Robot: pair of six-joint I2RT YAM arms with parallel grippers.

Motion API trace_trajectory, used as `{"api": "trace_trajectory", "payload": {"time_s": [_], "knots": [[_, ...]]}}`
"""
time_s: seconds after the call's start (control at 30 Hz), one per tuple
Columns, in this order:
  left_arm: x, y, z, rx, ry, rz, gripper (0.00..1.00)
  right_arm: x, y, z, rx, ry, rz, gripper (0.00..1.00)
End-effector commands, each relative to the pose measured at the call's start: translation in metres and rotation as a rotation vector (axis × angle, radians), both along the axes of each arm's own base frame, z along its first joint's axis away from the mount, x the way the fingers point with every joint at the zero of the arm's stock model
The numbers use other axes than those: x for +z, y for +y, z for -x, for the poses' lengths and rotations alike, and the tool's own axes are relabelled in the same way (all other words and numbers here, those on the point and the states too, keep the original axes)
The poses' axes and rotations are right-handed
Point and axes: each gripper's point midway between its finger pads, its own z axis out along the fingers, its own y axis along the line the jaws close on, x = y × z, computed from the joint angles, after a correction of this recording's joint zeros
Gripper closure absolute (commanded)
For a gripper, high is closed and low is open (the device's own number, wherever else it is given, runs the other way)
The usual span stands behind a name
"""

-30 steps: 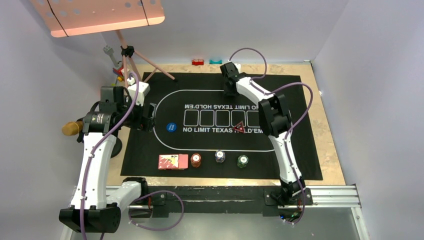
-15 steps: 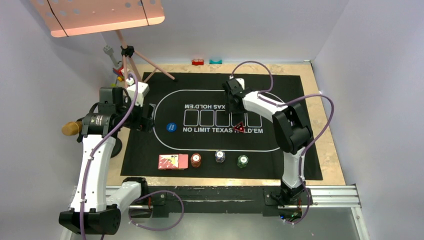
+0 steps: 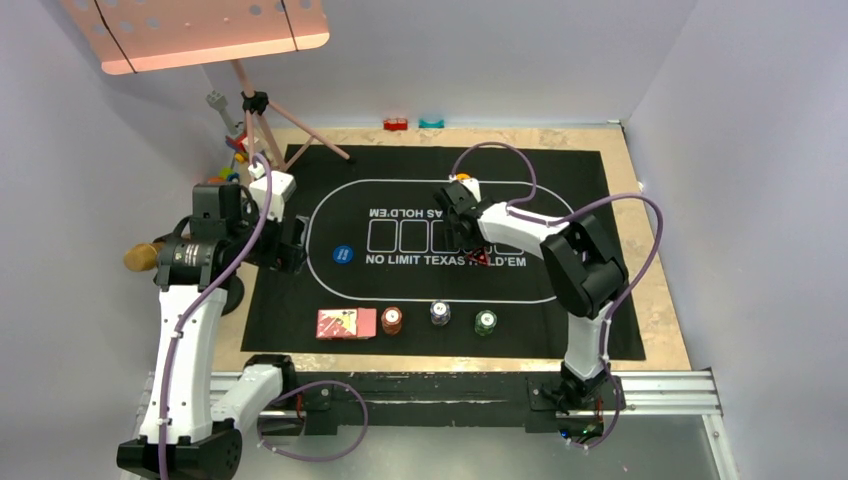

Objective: Distribute texas hold em gaming equipment

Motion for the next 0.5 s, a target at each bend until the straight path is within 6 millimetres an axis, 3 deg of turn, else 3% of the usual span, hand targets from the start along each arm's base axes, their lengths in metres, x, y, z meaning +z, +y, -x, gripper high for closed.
{"api": "trace_trajectory", "payload": {"time_s": [0.0, 0.23, 0.47], "knots": [[0.016, 0.002, 0.0, -0.013, -0.052, -0.016, 0.0, 0.0, -0.016, 0.014, -0.063, -0.004, 0.009, 0.37], [0.019, 0.001, 0.0, -0.023, -0.052, -0.018, 0.0, -0.009, -0.043, 0.049, -0.165, 0.052, 0.044, 0.48], [0.018, 0.002, 0.0, -0.034, -0.048, -0.032, 0.0, -0.017, -0.073, 0.088, -0.274, 0.089, 0.068, 0.49]]}}
